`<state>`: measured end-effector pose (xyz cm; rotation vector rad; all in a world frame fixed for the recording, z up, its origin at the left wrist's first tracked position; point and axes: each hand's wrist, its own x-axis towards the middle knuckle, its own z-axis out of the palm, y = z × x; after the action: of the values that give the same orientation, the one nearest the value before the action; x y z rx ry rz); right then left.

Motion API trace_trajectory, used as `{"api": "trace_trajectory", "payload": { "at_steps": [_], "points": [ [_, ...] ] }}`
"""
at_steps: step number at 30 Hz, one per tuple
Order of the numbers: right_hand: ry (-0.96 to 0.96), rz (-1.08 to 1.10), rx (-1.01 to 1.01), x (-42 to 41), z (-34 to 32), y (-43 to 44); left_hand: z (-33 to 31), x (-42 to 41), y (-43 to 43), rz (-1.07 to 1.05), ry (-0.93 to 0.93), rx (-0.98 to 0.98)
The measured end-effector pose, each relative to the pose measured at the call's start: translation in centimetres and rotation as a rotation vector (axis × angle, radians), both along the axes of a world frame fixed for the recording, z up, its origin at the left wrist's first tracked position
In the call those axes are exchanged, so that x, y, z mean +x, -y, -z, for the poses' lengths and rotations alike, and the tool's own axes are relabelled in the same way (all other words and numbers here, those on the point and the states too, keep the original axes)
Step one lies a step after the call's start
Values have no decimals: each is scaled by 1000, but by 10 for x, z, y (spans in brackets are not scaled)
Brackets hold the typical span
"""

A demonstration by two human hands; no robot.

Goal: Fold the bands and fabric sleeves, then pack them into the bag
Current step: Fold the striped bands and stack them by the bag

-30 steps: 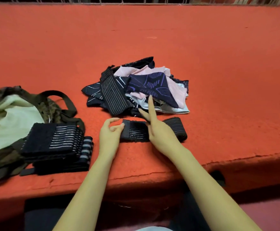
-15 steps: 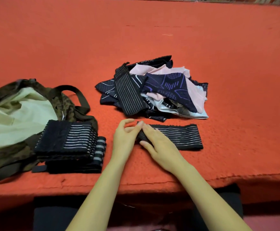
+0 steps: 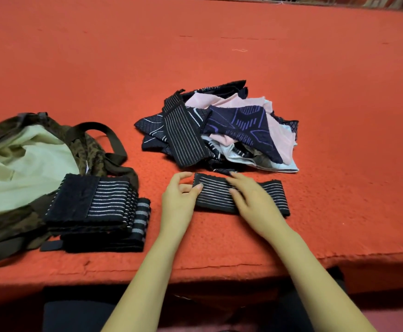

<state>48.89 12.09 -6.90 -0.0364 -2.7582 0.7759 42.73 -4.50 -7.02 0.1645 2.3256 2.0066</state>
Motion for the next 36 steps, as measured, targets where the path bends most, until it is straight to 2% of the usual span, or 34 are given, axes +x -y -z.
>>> {"api": "trace_trajectory", "payload": {
  "at_steps": [4,6,8,9,11,13,14,16,18,20,22,24,29,33,36],
  "points": [
    [-102,255,40,11,8,-28,-2,11,-3,-70,-148,-92],
    [-173,440,147,16,8,-26,-1,12,-1,-126,-213,-149],
    [-151,617,137,19,5,-24,2,10,1,-202,-275,-245],
    [-103,650,60,20,4,-24,3,10,2,-240,-335,-329],
    [-75,583,-97,20,3,-28,2,12,0,-252,-457,-426],
    [-129,479,-233,22,0,-28,-3,17,-8,-98,-509,-351],
    [-168,432,-330,22,-3,-26,-7,20,-14,27,-479,-281],
    [-252,330,-604,20,-7,-20,-22,26,-34,284,-304,-226],
    [-315,250,-822,14,-10,-15,-37,27,-57,402,-70,-223],
    [-346,214,-920,7,-13,-8,-46,22,-68,353,112,-200],
    [-336,171,-987,1,-19,1,-44,13,-61,212,69,-233],
    [-286,115,-953,-3,-23,12,-37,4,-42,105,-51,-289],
    [-247,161,-447,-11,0,29,-9,-4,2,-53,-177,-452],
    [-121,191,-309,-14,9,32,2,3,11,-116,-204,-444],
    [-105,183,-272,-14,8,32,0,3,11,-133,-196,-432]
  ]
}}
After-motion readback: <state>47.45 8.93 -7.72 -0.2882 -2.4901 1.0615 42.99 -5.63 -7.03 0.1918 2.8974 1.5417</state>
